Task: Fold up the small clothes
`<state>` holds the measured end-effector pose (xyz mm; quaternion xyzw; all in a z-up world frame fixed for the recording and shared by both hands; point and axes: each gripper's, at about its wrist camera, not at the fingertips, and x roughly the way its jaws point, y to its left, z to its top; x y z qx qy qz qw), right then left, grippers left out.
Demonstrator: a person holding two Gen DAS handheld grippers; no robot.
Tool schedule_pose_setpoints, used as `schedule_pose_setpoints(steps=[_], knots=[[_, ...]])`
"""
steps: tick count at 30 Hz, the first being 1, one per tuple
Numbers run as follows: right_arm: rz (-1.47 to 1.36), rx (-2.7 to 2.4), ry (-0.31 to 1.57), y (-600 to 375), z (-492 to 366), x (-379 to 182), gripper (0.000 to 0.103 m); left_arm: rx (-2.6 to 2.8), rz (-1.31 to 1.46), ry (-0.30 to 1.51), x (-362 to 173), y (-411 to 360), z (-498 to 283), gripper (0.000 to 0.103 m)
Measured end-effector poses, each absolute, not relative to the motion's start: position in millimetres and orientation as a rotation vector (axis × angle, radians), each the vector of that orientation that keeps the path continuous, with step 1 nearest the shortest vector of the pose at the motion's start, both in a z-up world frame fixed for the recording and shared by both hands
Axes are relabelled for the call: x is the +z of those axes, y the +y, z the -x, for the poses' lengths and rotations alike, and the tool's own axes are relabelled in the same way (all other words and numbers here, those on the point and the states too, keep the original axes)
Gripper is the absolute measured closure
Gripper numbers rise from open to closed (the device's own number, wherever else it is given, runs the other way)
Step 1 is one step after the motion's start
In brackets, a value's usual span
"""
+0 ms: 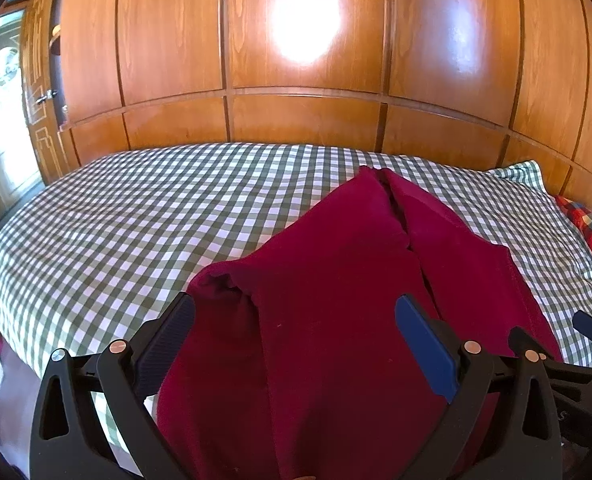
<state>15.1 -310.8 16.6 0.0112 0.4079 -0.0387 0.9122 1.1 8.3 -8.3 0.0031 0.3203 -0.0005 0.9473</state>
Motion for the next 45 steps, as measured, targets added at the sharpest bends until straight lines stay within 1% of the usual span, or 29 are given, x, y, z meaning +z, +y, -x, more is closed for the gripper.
schedule_pose_setpoints(steps=[11, 31, 45], knots=[[-0.034, -0.077, 0.860, -311, -16, 10, 0.002, 0.002, -0.007, 0.675, -13, 8, -3, 0.004], [-0.039, -0.051, 0.857, -313, -11, 11, 0.002, -0.021, -0.019, 0.661, -8, 5, 3, 0.004], [-0.059, -0.074, 0.866, -330, -8, 7, 0.002, -0.046, -0.042, 0.663, -11, -3, 6, 0.004]])
